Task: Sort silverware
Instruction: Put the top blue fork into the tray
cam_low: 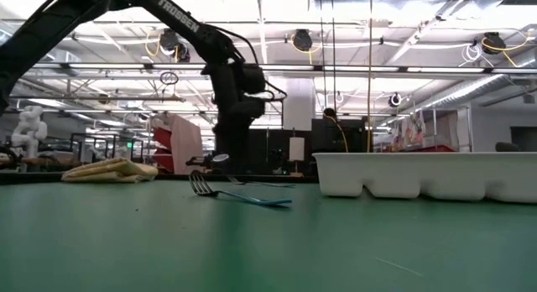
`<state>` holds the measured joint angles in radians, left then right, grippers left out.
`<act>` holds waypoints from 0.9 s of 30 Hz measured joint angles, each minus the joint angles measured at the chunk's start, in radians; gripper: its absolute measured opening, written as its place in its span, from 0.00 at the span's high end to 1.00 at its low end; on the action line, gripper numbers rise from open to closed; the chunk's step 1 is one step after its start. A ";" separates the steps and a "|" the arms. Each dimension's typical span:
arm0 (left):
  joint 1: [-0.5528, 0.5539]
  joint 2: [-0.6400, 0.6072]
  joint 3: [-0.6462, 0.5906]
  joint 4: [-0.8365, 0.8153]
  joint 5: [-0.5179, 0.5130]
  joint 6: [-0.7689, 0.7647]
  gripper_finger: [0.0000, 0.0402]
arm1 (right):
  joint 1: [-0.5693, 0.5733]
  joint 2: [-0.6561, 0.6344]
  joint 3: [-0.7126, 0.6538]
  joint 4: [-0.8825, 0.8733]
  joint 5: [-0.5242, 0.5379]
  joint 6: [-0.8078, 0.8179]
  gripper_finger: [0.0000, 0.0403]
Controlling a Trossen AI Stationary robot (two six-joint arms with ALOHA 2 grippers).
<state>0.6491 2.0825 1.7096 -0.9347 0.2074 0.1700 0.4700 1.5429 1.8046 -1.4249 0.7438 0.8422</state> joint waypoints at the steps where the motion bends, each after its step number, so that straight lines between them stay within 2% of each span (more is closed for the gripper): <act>1: 0.008 -0.007 0.000 -0.006 -0.025 -0.036 0.53 | 0.002 0.000 0.000 0.000 -0.010 0.004 0.63; 3: 0.022 -0.010 0.002 -0.042 -0.115 -0.100 0.53 | 0.007 0.000 0.000 0.000 -0.014 0.009 0.63; 4: 0.035 -0.008 0.000 -0.069 -0.124 -0.132 0.53 | 0.012 0.000 0.000 0.000 -0.015 0.011 0.63; 8: 0.083 -0.008 -0.041 -0.056 -0.064 -0.239 0.53 | 0.031 0.000 0.000 -0.010 -0.013 0.010 0.63; 14: 0.104 -0.007 -0.087 -0.004 -0.023 -0.267 0.53 | 0.036 0.000 0.000 -0.014 -0.008 0.010 0.63; 27: 0.060 0.008 -0.094 0.026 0.053 -0.296 0.53 | 0.036 0.000 0.000 -0.015 -0.009 0.012 0.63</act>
<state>0.7090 2.0907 1.6152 -0.9084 0.2609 -0.1261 0.5060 1.5429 1.8046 -1.4399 0.7346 0.8539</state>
